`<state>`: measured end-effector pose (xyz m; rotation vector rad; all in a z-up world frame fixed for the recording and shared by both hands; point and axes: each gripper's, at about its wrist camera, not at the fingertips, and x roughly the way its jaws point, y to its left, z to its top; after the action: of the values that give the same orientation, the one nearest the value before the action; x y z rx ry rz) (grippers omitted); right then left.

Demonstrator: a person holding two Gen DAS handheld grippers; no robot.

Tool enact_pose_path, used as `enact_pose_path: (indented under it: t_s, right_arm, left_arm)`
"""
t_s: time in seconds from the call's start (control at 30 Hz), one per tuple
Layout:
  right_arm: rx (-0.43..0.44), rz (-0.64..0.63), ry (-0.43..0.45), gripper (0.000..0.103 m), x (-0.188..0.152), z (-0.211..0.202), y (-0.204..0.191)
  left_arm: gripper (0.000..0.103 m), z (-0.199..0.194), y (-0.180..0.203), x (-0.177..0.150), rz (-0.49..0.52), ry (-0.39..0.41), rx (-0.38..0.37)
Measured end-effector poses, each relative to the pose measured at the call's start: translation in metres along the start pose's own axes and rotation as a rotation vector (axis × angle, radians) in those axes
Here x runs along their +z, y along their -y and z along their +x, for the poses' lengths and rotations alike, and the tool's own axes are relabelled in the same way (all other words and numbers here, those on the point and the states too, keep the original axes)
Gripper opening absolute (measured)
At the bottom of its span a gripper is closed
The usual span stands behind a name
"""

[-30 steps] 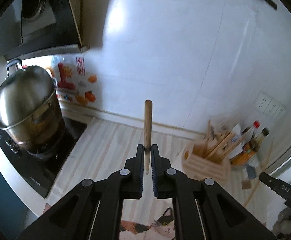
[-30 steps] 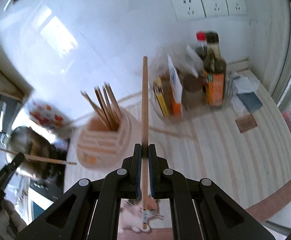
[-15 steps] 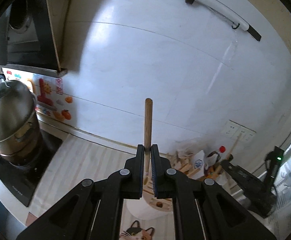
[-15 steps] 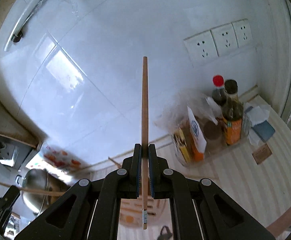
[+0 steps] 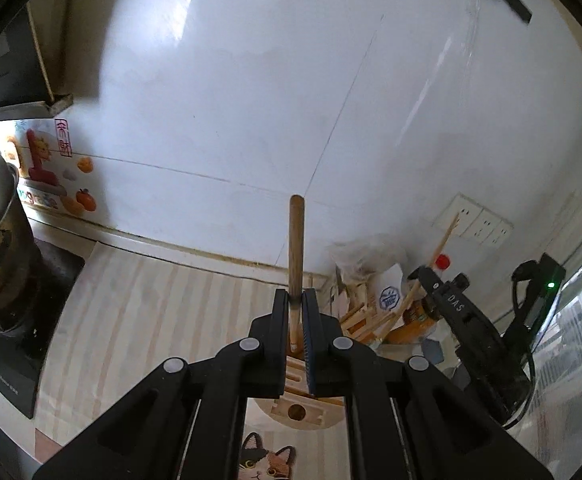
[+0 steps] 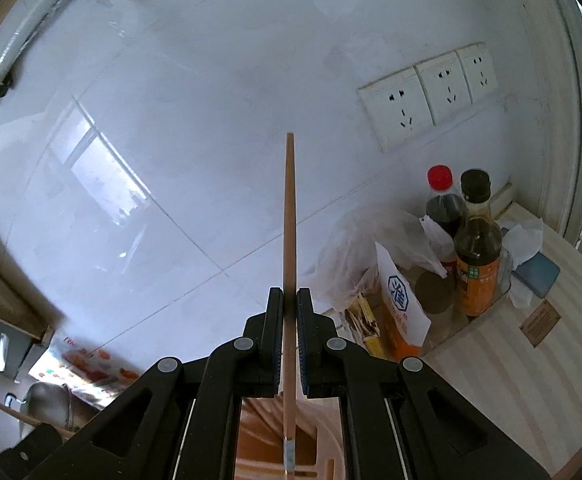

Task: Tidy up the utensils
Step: 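Lift and carry both chopsticks to the beige holder and lower them in, then open the left tool while the right tool opens, dropping chopsticks into the holder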

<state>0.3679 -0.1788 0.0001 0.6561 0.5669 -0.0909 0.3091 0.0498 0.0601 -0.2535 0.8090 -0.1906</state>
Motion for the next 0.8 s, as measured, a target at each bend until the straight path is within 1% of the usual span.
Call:
enact_pose_path:
  t_s: [0.13, 0.3, 0.4, 0.6, 0.73, 0.8]
  right_arm:
    - [0.021, 0.021, 0.028, 0.007, -0.006, 0.008, 0.004]
    - [0.051, 0.039, 0.078, 0.007, -0.018, 0.001, 0.011]
    - [0.046, 0.023, 0.131, 0.007, -0.025, -0.006, 0.012]
    - [0.027, -0.023, 0.22, 0.007, -0.03, -0.009, 0.003]
    - [0.021, -0.074, 0.228, 0.007, -0.038, -0.003, -0.004]
    - [0.02, -0.093, 0.212, 0.007, -0.046, -0.001, -0.005]
  left_arm:
    - [0.004, 0.016, 0.001, -0.001, 0.009, -0.029, 0.001]
    - [0.004, 0.026, 0.0, -0.001, 0.018, -0.049, 0.005]
    - [0.004, 0.031, -0.003, -0.001, 0.015, -0.062, 0.002]
    - [0.004, 0.04, -0.006, -0.004, 0.017, -0.092, 0.006]
    - [0.005, 0.045, -0.006, -0.007, 0.035, -0.118, 0.018]
    - [0.006, 0.048, -0.006, -0.009, 0.034, -0.137, 0.017]
